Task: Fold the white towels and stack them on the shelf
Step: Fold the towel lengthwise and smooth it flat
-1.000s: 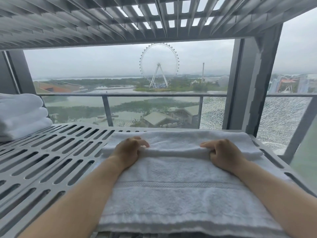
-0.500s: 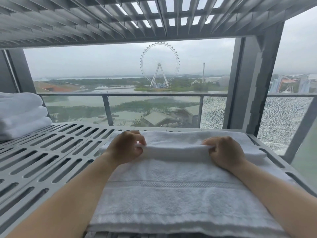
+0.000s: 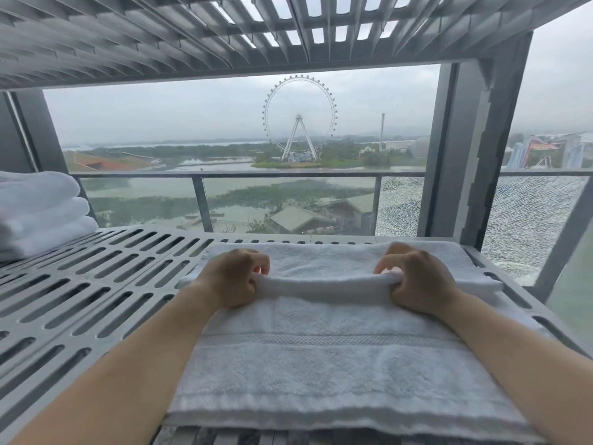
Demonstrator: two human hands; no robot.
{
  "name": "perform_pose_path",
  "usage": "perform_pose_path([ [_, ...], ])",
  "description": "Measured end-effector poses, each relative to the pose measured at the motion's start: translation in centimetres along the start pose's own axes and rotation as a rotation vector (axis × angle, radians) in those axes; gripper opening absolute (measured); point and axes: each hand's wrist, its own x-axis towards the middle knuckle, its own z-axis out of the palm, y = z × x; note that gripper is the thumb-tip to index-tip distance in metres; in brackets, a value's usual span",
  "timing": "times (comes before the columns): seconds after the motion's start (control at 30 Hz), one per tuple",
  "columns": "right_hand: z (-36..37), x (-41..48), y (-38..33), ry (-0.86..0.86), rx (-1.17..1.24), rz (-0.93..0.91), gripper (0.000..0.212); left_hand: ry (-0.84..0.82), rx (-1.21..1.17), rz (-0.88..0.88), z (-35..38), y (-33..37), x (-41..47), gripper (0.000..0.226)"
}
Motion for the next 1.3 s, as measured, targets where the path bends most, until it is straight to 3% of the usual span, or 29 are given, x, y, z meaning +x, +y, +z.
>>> perform_pose_path([
  [0.27,-0.6,0.2,-0.3,-0.197,-0.083,-0.028,0.02,-0.084,-0.12,0.015,0.3,-0.1,-0.3,0.022],
  [0.5,-0.1,0.4,-0.5,-0.093,-0.155,-0.047,0.038,0.037,-0.149,0.038,-0.1,0.5,-0.3,0.022],
  [0.6,-0.2,0.5,-0.3,-0.124,-0.146,-0.049,0.041,0.005,-0.12,0.054,-0.1,0.9,-0.4,0.021],
  [0.77,-1.1,0.4,-0.5,-0.311,0.09,0.006,0.012,-0.133,-0.23,-0.018,-0.4,1.0,-0.6,0.012],
  [0.87,-0.8,1.7,-1.2,-0.235,0.148,0.008,0.032,-0.137,-0.308,-0.087,-0.5,2.4,1.0,0.016],
  [0.97,0.7,4.2,-2.4,-0.211,0.127,0.049,0.028,-0.067,-0.319,-0.068,0.4,5.2,4.2,0.017],
  [1.07,2.9,6.5,-3.8,-0.299,0.125,0.103,0.034,-0.004,-0.309,-0.064,2.3,7.7,7.3,0.02],
  [1.2,5.0,6.4,-2.1,-0.531,-0.069,0.226,0.054,-0.298,-0.123,-0.129,5.2,6.3,8.4,0.052],
  [1.3,5.1,5.6,-0.5,-0.552,-0.155,0.394,0.064,-0.36,-0.09,-0.14,6.1,5.3,8.4,0.056],
])
